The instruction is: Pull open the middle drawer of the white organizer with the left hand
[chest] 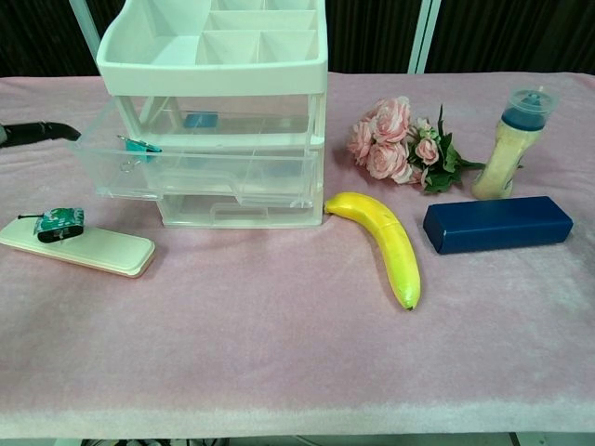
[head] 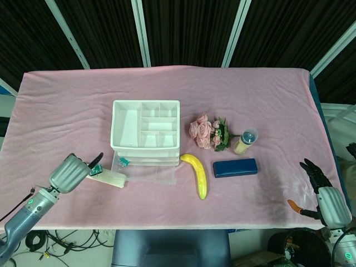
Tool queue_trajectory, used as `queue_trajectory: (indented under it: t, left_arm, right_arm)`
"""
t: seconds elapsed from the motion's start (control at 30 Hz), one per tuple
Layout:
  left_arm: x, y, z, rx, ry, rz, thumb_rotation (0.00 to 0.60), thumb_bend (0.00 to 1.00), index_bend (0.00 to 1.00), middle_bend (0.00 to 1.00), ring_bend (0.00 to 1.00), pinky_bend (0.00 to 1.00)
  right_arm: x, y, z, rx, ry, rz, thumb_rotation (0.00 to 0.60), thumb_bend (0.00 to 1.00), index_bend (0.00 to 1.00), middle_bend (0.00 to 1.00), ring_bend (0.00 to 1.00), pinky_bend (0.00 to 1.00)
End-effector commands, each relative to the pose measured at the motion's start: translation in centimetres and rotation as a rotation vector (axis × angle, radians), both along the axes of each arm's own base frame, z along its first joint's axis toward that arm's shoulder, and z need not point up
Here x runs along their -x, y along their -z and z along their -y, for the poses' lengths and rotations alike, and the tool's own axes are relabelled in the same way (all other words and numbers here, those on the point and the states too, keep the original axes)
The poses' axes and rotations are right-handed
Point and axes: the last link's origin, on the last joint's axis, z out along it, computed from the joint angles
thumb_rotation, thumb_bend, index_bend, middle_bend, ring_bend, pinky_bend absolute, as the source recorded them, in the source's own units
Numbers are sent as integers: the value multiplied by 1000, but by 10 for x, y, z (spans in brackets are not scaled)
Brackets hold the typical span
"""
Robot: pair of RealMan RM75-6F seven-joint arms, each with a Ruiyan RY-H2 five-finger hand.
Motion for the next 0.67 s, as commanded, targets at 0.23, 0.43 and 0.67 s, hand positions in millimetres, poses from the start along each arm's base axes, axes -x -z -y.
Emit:
queue_trajectory:
  t: [0.23, 0.43, 0.67]
  left_arm:
    - [17, -55, 83, -171, -239, 458, 600, 29, 0, 0, 2, 0]
    - [45, -68, 113, -289, -400, 608, 600, 16, 0, 0, 0, 0]
    - [64, -71, 109, -347, -495, 690, 600, 16, 0, 0, 0, 0]
  right_arm:
    - [0, 0, 0, 11, -14, -38, 600, 133, 0, 0, 12, 146]
    - [0, 0, -1, 12, -28, -63, 600, 133, 0, 0, 12, 146]
    - [0, 0, -1, 14, -27, -68, 600, 133, 0, 0, 12, 146]
